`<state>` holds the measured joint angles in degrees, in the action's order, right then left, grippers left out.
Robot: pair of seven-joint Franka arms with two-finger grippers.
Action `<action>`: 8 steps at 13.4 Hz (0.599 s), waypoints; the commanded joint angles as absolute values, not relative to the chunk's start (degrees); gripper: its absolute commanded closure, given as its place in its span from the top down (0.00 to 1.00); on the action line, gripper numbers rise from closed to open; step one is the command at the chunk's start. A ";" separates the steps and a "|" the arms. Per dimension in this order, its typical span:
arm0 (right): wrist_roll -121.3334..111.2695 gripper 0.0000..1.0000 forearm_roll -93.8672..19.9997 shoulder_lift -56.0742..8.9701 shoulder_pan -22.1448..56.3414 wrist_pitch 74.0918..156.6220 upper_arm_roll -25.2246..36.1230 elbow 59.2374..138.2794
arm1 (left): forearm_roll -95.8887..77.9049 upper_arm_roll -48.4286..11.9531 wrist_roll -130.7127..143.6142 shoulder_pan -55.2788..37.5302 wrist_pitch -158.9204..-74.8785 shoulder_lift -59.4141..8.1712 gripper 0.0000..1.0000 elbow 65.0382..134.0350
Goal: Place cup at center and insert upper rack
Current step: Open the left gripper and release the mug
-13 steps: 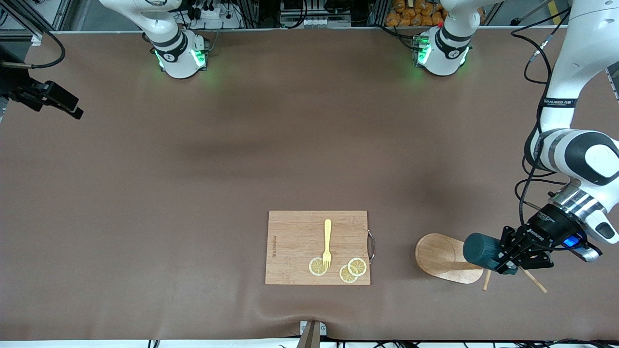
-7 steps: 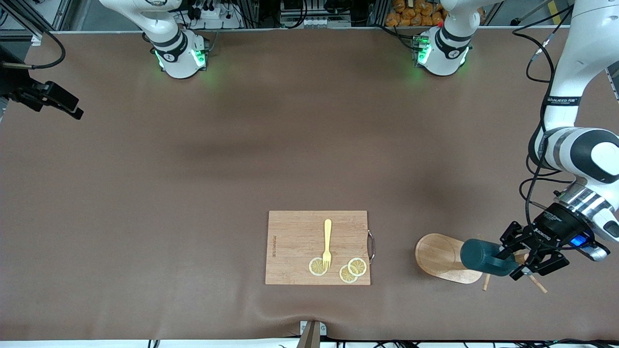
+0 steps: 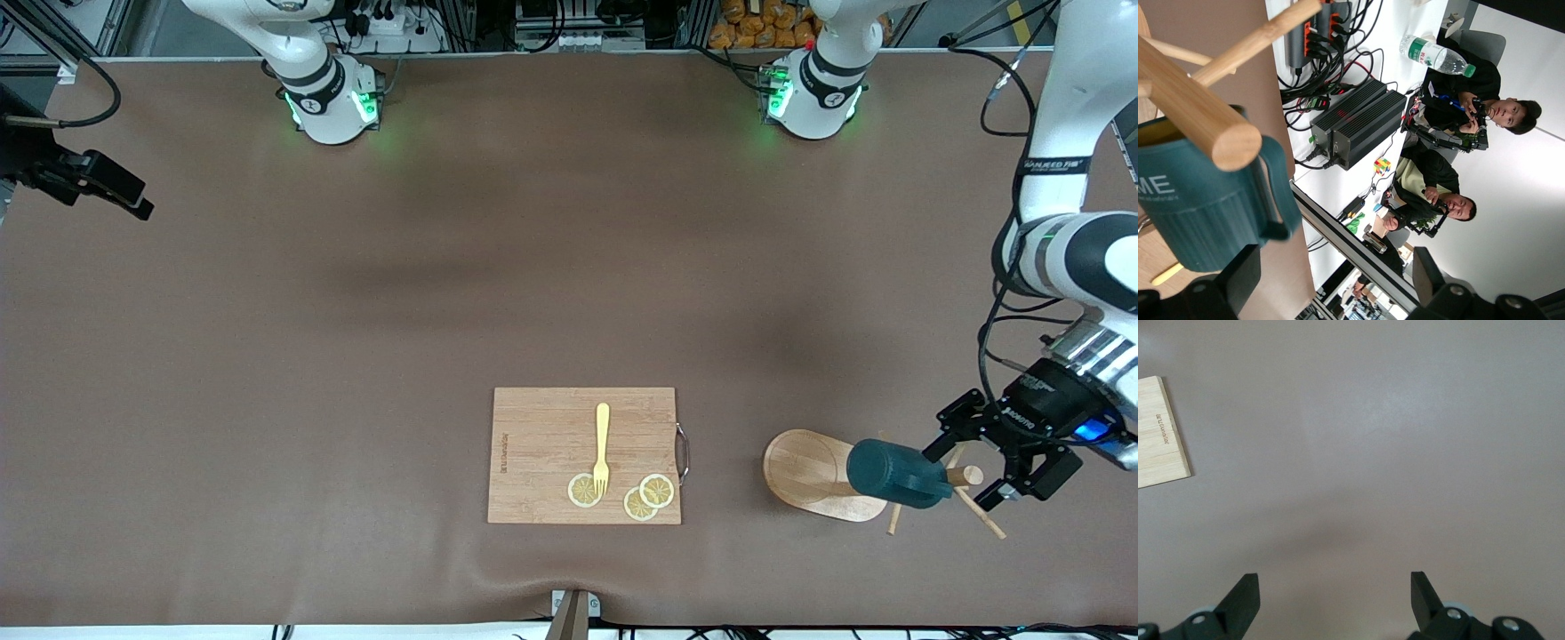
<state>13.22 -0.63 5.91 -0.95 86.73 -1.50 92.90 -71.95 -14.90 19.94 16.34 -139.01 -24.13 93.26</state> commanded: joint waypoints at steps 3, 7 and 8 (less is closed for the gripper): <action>13.97 1.00 0.26 6.06 -1.67 86.75 -2.29 92.99 | -61.30 -15.03 20.39 16.96 -138.52 -13.99 1.00 100.89; 13.97 1.00 0.26 6.06 -1.67 86.84 -2.29 92.99 | -40.31 -14.85 20.48 17.31 -127.82 -10.38 1.00 100.28; 13.97 1.00 0.26 6.06 -1.67 86.75 -2.29 92.99 | -35.90 -14.85 20.48 17.31 -125.44 -9.59 1.00 100.20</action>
